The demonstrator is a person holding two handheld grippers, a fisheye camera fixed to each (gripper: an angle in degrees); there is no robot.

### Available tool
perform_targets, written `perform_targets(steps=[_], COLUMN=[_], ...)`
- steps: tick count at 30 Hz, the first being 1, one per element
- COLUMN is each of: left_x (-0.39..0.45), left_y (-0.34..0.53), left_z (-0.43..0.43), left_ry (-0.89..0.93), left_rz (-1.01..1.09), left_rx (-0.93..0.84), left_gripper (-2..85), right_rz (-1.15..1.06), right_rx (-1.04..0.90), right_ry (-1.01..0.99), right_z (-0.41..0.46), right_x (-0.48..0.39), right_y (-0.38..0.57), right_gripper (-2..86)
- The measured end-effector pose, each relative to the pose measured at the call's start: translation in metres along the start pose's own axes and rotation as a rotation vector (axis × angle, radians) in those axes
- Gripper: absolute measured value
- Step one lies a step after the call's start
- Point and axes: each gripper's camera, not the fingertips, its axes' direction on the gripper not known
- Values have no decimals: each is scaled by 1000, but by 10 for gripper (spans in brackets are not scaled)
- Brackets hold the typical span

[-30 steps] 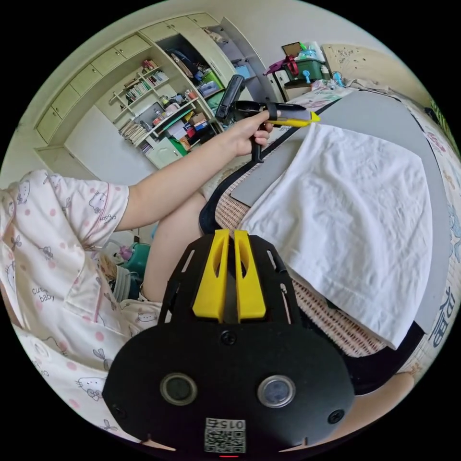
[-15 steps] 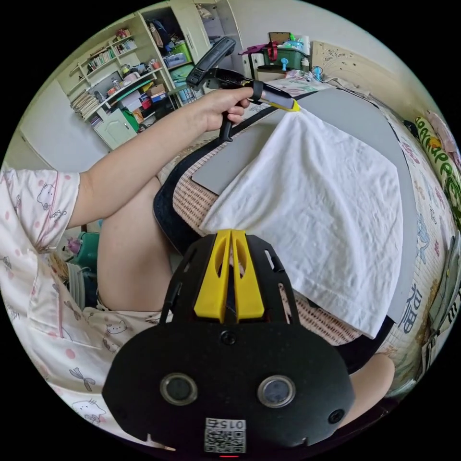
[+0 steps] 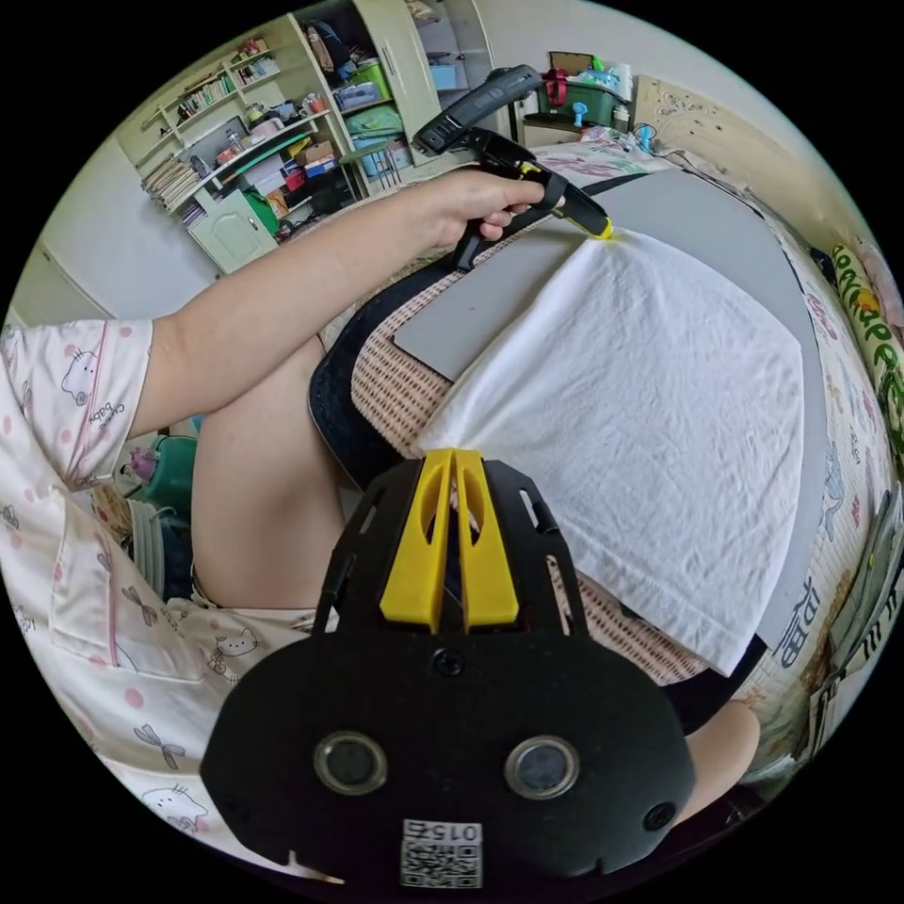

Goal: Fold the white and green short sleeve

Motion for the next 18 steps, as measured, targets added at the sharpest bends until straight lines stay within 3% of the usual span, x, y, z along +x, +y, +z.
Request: perform_targets(steps=[5, 10, 18], left_x=[13, 9, -38], left_y=[-19, -33, -28], left_z=[-45, -99, -208], left_ry=[29, 59, 249], left_rz=[-31, -86, -278], left_rx=[2, 11, 73], left_gripper=[10, 30, 104], right_rz=[-83, -114, 129], right_rx=[-26, -11, 213], right_ry=[108, -95, -38], right_z=[-8, -28, -120], right_x=[2, 22, 202], right_y=[7, 16, -5], right_gripper=[9, 45, 49])
